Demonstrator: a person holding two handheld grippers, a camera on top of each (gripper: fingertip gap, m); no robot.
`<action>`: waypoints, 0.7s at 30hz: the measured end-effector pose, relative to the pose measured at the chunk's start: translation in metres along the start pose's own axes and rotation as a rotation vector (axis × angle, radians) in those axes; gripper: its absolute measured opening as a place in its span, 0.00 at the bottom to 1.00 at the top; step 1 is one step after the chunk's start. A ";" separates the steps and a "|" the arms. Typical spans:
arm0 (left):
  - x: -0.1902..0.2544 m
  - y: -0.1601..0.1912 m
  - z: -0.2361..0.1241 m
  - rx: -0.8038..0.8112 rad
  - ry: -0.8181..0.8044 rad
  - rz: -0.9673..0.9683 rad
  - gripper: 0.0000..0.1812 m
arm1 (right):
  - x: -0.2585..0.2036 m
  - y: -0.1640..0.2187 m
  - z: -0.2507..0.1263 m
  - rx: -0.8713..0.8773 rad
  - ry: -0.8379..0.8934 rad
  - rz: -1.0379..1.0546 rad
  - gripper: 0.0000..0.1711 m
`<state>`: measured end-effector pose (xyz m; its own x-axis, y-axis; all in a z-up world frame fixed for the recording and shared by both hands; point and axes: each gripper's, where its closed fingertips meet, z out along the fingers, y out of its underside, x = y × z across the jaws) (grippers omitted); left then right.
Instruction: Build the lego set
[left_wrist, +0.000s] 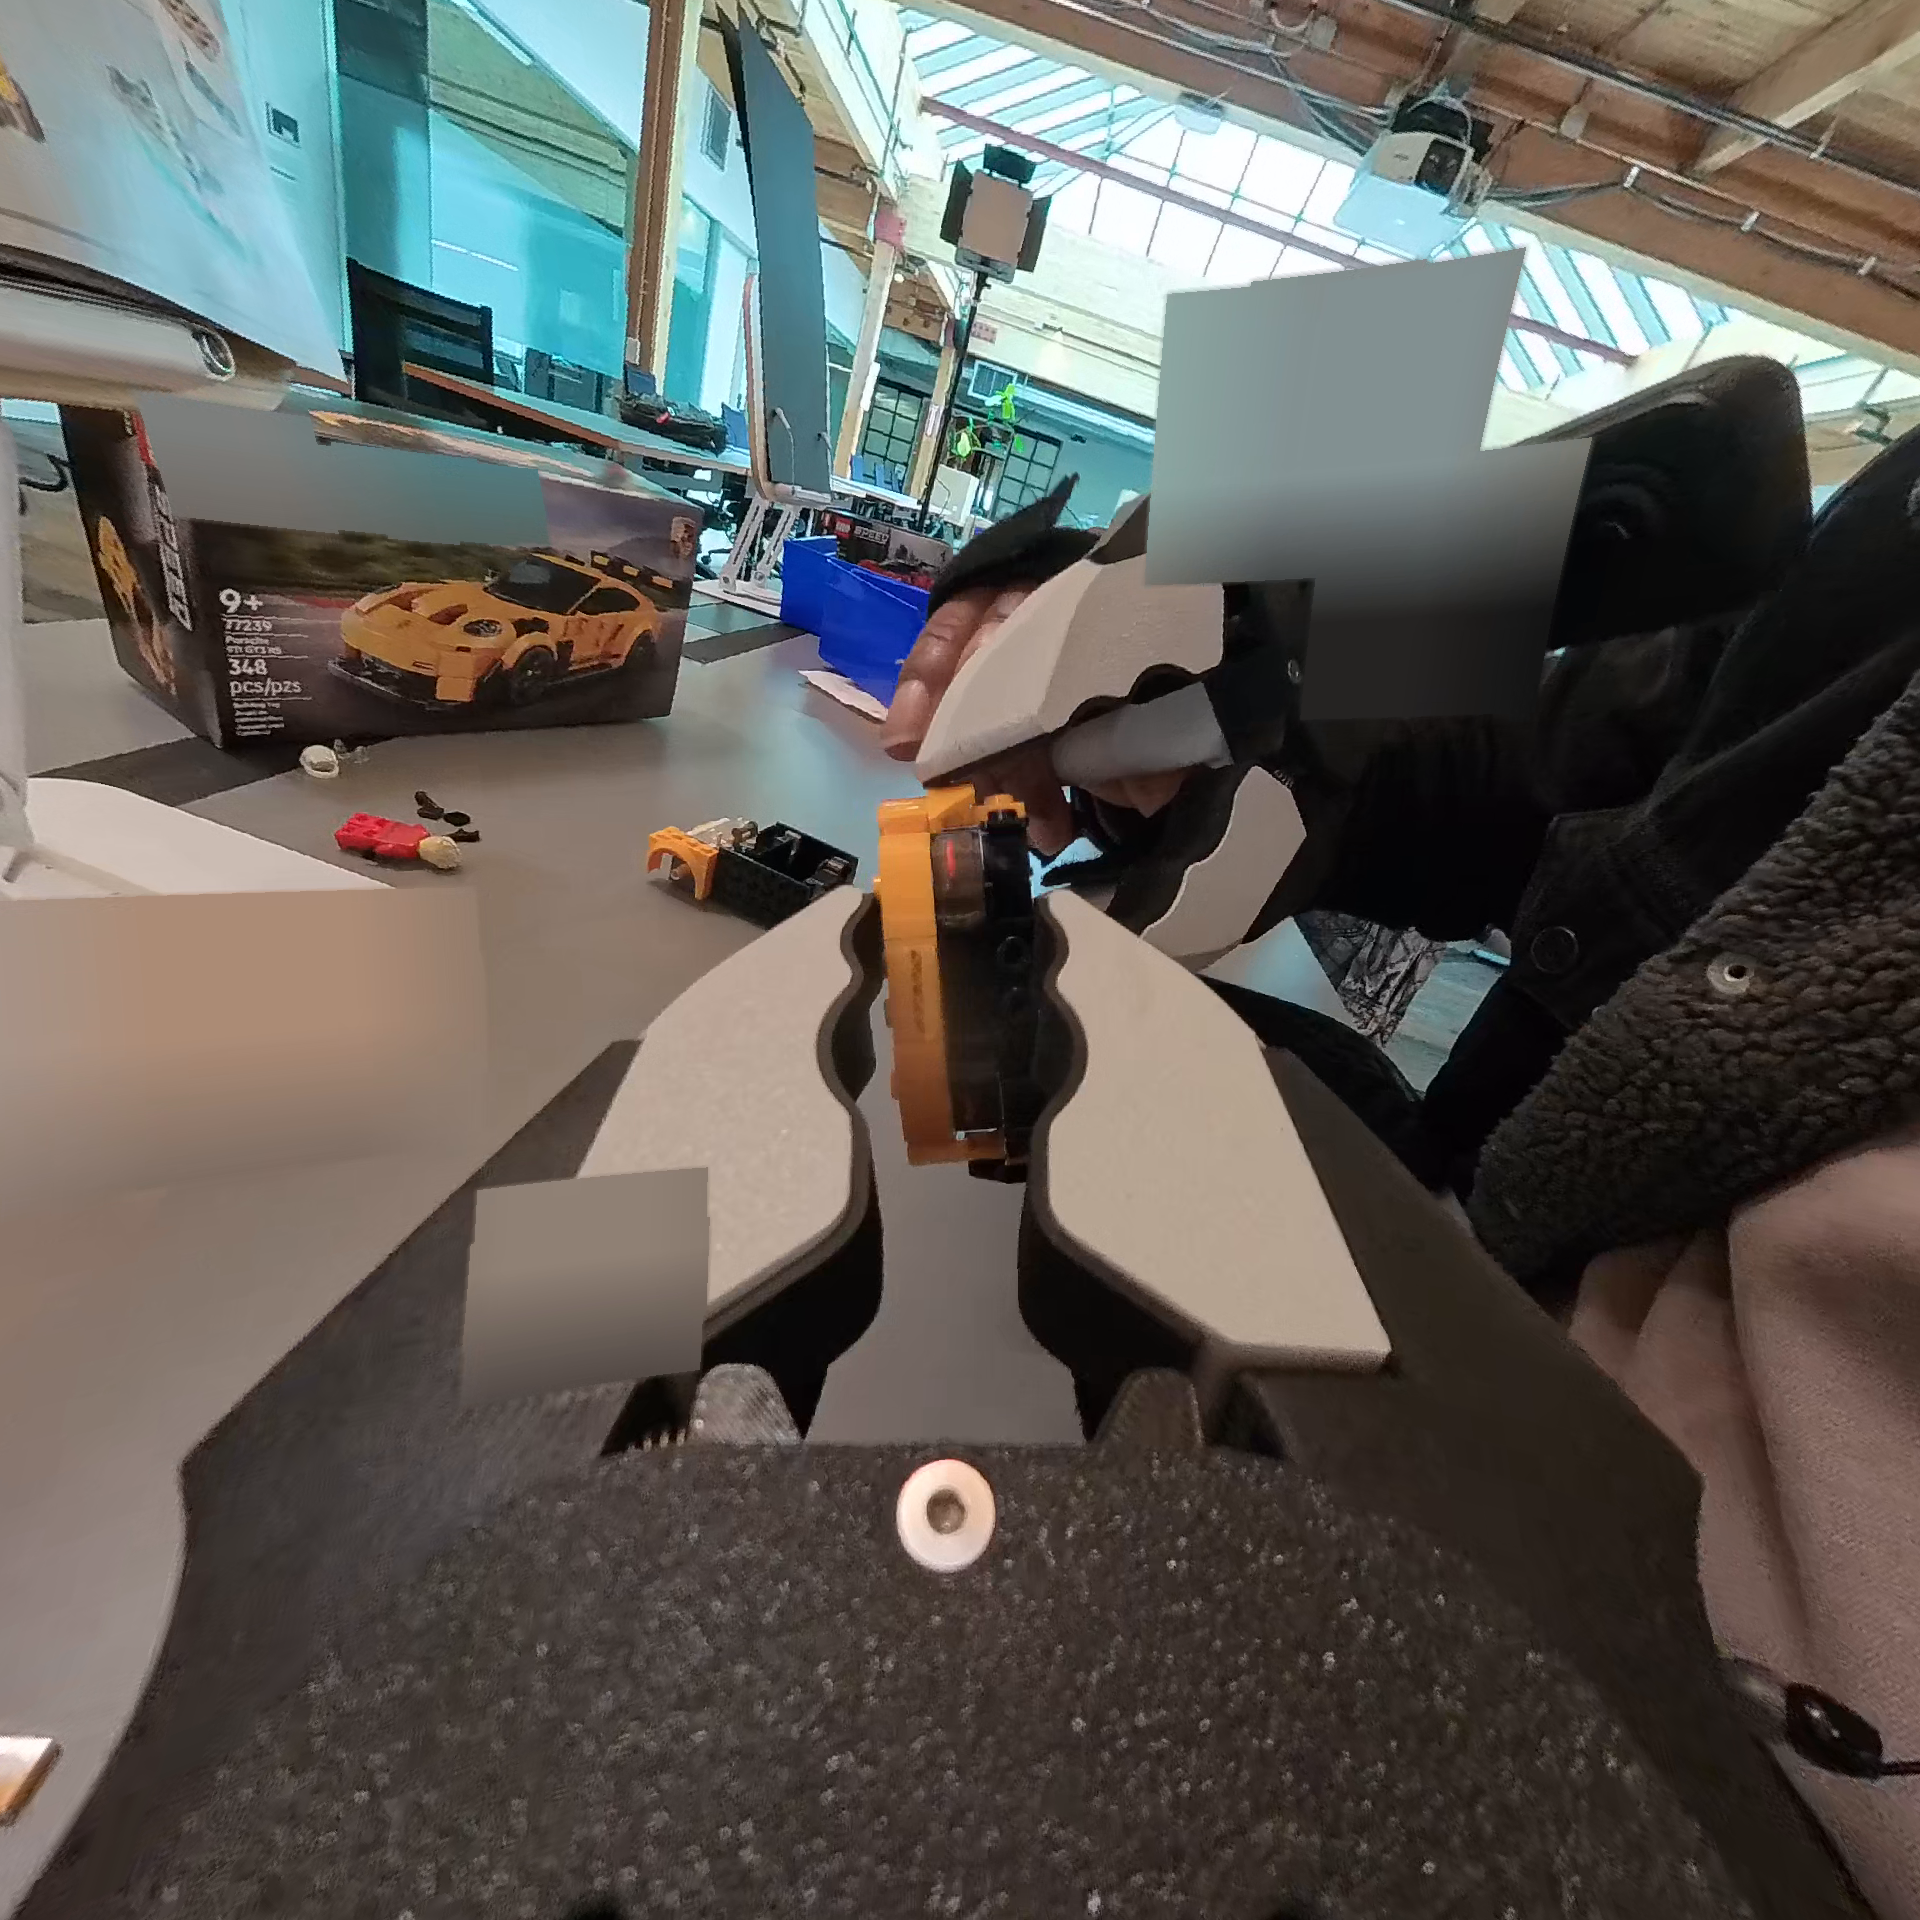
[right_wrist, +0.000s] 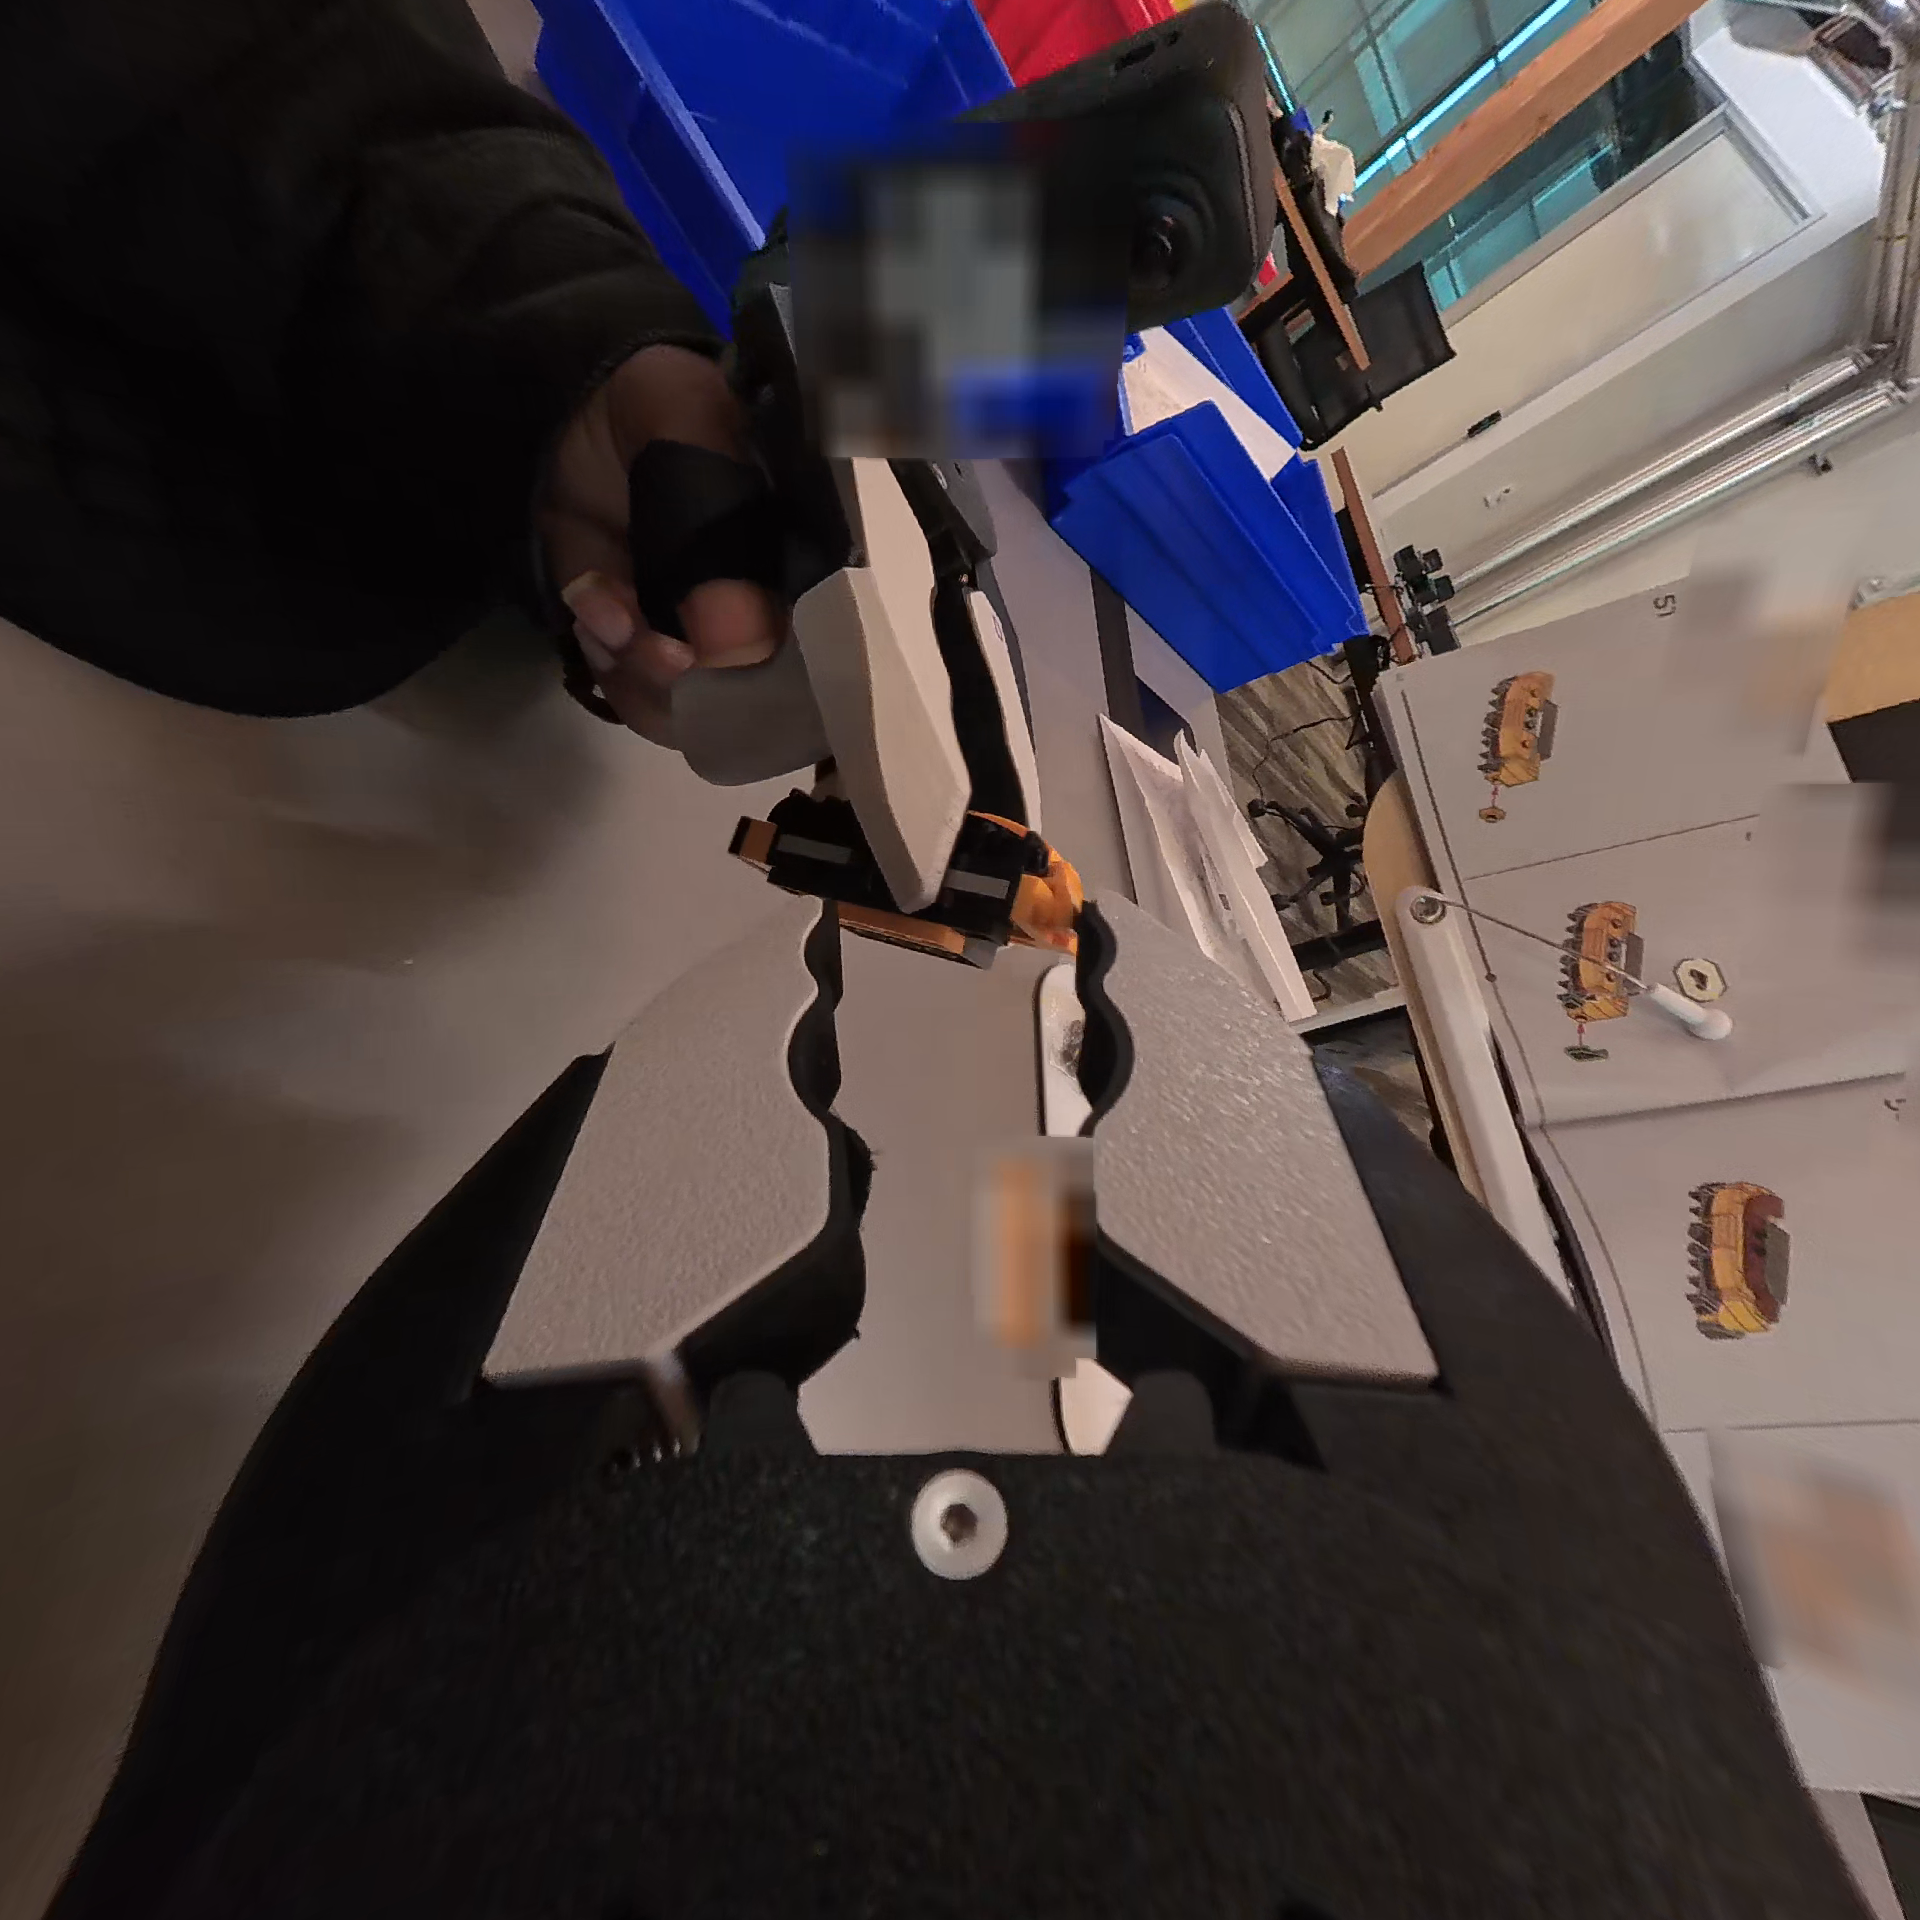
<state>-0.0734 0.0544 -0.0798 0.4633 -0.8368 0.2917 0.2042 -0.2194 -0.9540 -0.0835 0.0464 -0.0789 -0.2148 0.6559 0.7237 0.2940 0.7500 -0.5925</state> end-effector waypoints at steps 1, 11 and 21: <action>0.000 -0.001 0.000 0.005 0.004 -0.010 0.15 | 0.000 -0.001 0.000 0.000 0.004 0.007 0.25; 0.001 -0.010 -0.004 0.070 0.027 -0.111 0.15 | 0.005 -0.007 0.002 0.024 0.065 0.117 0.25; -0.002 -0.017 -0.009 0.136 0.040 -0.203 0.15 | 0.010 -0.010 0.007 0.071 0.143 0.237 0.25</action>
<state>-0.0855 0.0559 -0.0648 0.3666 -0.8025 0.4707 0.4052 -0.3177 -0.8572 -0.0953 0.0462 -0.0680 -0.0127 0.7987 0.6016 0.2536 0.5845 -0.7707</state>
